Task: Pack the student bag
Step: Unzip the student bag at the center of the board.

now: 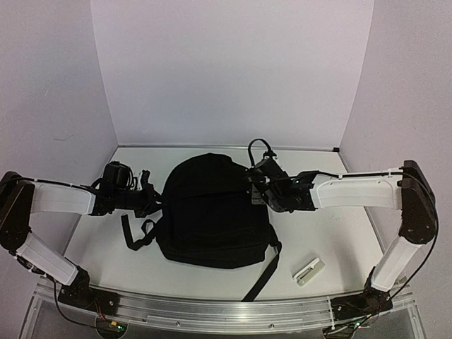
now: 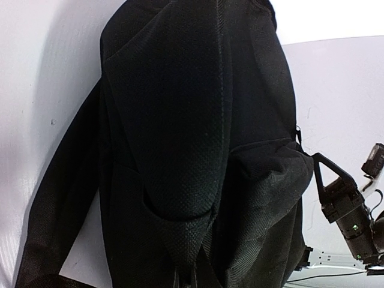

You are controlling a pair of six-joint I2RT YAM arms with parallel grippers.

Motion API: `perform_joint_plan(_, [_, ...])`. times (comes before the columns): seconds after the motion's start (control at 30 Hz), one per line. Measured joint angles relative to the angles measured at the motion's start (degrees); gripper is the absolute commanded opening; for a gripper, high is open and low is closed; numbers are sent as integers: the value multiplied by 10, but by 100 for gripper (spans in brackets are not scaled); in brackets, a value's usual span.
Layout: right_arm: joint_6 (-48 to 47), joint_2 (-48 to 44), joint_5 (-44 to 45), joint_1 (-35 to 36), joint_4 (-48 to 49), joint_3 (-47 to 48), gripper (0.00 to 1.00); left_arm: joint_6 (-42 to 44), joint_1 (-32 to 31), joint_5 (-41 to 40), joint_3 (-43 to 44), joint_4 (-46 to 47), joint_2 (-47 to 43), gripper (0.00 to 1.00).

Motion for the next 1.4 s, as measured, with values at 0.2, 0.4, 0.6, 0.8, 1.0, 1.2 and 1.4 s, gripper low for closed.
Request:
perform_joint_plan(0.2, [6, 1, -24, -13, -6, 8, 0, 22, 1, 12, 0, -3, -3, 0])
perform_joint_plan(0.4, [-18, 62, -58, -49, -10, 93, 0, 94, -11, 28, 10, -49, -3, 0])
perform_joint_plan(0.6, [-61, 160, -100, -90, -17, 214, 0, 166, -119, -20, 56, -135, -3, 0])
perform_joint_plan(0.8, [-105, 241, -158, -99, -18, 318, 0, 180, -220, -50, 75, -161, -3, 6])
perform_joint_plan(1.0, [-128, 262, -201, -98, -17, 346, 24, 189, -266, -43, 91, -177, -3, 42])
perform_joint_plan(1.2, [-119, 212, -210, -105, -13, 287, 74, 187, -279, -42, 101, -200, -21, 70])
perform_joint_plan(1.4, [-46, 12, -210, -109, -80, 128, 83, 166, -252, -76, 123, -224, -78, 79])
